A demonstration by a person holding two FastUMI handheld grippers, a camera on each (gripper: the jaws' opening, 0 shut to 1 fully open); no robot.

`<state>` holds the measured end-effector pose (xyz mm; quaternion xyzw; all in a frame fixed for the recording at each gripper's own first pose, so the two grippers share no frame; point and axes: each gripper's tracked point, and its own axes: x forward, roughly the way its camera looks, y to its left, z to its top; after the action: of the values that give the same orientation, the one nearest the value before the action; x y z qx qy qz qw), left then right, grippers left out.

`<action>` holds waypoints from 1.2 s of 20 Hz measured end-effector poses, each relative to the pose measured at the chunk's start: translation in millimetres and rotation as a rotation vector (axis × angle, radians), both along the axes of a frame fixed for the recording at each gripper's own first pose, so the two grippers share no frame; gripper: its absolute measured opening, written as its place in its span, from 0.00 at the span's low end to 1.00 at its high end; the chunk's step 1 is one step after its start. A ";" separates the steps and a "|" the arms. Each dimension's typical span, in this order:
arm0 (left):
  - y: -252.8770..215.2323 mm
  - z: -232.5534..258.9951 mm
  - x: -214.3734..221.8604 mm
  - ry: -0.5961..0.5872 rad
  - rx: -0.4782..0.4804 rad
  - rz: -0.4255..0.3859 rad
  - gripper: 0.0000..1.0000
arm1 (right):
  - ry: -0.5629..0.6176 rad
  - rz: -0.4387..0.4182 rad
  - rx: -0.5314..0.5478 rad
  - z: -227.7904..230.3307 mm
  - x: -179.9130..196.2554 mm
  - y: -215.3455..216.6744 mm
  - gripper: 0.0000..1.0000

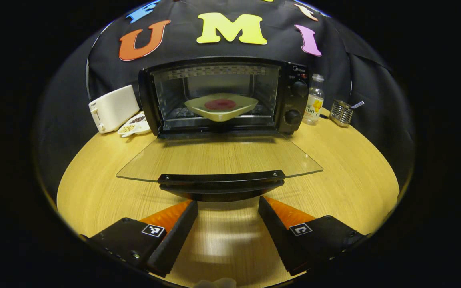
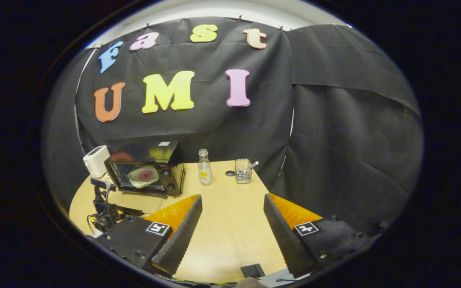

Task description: Open the electric oven with the left hand, put the food in, and close the electric oven.

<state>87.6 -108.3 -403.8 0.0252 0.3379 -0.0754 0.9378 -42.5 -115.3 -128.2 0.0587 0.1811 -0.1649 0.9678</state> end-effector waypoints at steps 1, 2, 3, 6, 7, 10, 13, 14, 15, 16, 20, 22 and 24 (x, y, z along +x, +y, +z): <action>0.3 6.8 3.7 -0.011 0.001 -0.005 0.97 | -0.003 0.003 0.006 0.4 1.0 2.7 0.98; 1.4 15.3 7.3 -0.026 0.000 -0.006 0.97 | -0.009 0.007 0.011 1.4 2.7 4.7 0.98; 1.0 23.4 12.2 -0.041 -0.002 -0.008 0.97 | -0.013 0.009 0.010 1.4 3.8 6.1 0.98; 0.9 52.2 25.9 -0.088 -0.003 -0.017 0.97 | -0.026 0.016 0.007 3.1 4.7 9.4 0.98; -0.6 62.2 31.7 -0.103 -0.008 -0.023 0.97 | -0.028 0.016 0.009 2.9 5.5 8.7 0.98; -3.7 86.6 48.4 -0.139 -0.018 -0.029 0.98 | -0.039 0.000 0.033 1.6 3.7 5.9 0.98; -6.2 103.2 63.1 -0.159 -0.021 -0.036 0.98 | -0.057 -0.023 0.047 1.7 3.3 -0.8 0.98; -5.6 106.3 67.6 -0.161 -0.017 -0.039 0.98 | -0.062 -0.029 0.052 2.3 2.9 -2.6 0.98; -6.2 110.4 73.6 -0.171 -0.013 -0.042 0.98 | -0.067 -0.034 0.055 1.5 2.6 -3.7 0.98; -6.2 114.4 79.6 -0.178 -0.009 -0.045 0.98 | -0.070 -0.040 0.058 1.5 2.3 -5.9 0.98; -11.5 131.2 106.8 -0.225 0.010 -0.069 0.98 | -0.079 -0.058 0.066 1.0 1.0 -10.7 0.98; -18.2 131.1 109.0 -0.230 0.005 -0.078 0.98 | -0.081 -0.060 0.065 1.4 1.1 -11.8 0.98; -23.2 128.4 104.8 -0.219 -0.002 -0.084 0.98 | -0.072 -0.059 0.064 0.1 1.0 -12.0 0.98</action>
<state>192.4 -131.6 -275.4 0.0466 0.2318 -0.1120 0.9652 -41.5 -127.3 -128.1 0.1007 0.1495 -0.1855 0.9660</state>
